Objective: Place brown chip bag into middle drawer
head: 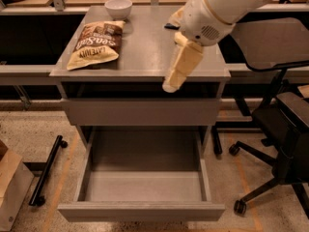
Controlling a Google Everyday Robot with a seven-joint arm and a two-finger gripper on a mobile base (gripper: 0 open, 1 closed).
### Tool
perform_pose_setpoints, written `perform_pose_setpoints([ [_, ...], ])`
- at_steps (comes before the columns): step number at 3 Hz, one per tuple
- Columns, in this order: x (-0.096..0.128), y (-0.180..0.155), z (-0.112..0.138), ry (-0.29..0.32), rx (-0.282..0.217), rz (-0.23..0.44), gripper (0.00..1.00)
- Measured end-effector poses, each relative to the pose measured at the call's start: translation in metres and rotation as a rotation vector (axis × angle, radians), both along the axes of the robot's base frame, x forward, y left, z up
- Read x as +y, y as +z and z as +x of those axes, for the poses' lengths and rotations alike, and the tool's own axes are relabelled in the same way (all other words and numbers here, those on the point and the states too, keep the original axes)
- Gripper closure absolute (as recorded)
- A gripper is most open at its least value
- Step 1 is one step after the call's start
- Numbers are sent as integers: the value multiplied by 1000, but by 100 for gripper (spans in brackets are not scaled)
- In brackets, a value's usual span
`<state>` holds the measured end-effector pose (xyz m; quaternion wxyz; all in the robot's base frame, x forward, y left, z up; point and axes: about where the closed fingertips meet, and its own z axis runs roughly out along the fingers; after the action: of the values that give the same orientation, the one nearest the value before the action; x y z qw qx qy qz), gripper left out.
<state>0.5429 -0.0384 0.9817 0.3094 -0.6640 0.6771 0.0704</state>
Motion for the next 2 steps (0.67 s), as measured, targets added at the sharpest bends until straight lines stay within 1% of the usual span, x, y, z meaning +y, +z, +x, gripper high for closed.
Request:
perform_pose_setpoints([
  [1, 49, -3, 38, 28, -8, 85, 0],
  [2, 107, 1, 77, 51, -14, 157, 0],
])
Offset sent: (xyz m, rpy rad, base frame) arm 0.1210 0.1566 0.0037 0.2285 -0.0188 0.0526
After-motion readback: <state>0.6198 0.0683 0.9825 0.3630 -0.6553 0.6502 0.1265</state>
